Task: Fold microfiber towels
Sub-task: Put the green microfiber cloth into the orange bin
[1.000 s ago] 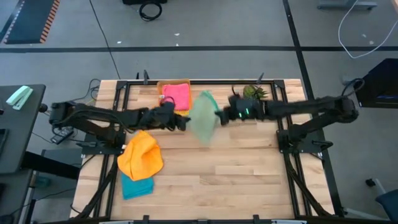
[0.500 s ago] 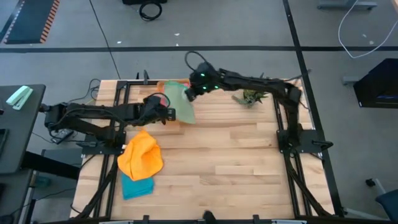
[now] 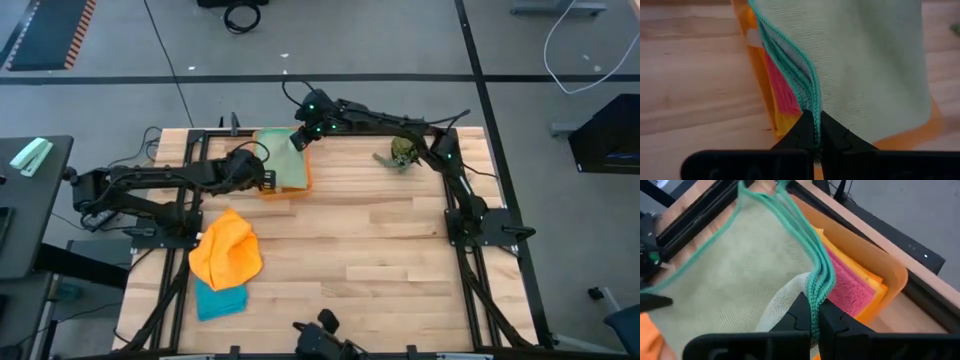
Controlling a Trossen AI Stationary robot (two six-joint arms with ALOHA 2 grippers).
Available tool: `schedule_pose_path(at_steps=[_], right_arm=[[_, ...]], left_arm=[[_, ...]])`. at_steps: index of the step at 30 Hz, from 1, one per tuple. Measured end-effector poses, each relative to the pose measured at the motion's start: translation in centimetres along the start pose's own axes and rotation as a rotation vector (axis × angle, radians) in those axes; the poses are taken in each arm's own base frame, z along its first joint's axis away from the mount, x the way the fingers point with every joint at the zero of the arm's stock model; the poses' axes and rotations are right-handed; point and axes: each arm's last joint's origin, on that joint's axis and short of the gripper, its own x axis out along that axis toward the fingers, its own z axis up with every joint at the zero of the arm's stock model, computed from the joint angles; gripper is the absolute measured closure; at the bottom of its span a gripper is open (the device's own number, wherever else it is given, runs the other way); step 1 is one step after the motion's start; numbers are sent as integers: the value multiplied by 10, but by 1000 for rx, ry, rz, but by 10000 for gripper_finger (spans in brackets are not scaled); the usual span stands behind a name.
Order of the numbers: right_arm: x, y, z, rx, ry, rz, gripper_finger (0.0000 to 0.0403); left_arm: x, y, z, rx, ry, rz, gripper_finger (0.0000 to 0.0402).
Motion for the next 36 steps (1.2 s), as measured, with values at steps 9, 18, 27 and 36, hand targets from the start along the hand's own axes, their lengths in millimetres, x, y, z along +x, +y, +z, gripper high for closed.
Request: schedule_pose_path(at_steps=[9, 18, 27, 36], right_arm=[[13, -9, -6, -84, 23, -5, 392], [9, -26, -3, -142, 28, -43, 341], [4, -33, 10, -214, -46, 6, 257], [-21, -66, 19, -130, -3, 51, 190]], left_arm=[[9, 0, 0, -68, 10, 21, 389], [27, -8, -15, -184, 81, 49, 389], [27, -5, -17, -238, 91, 82, 388], [26, -7, -15, -210, 102, 78, 332]])
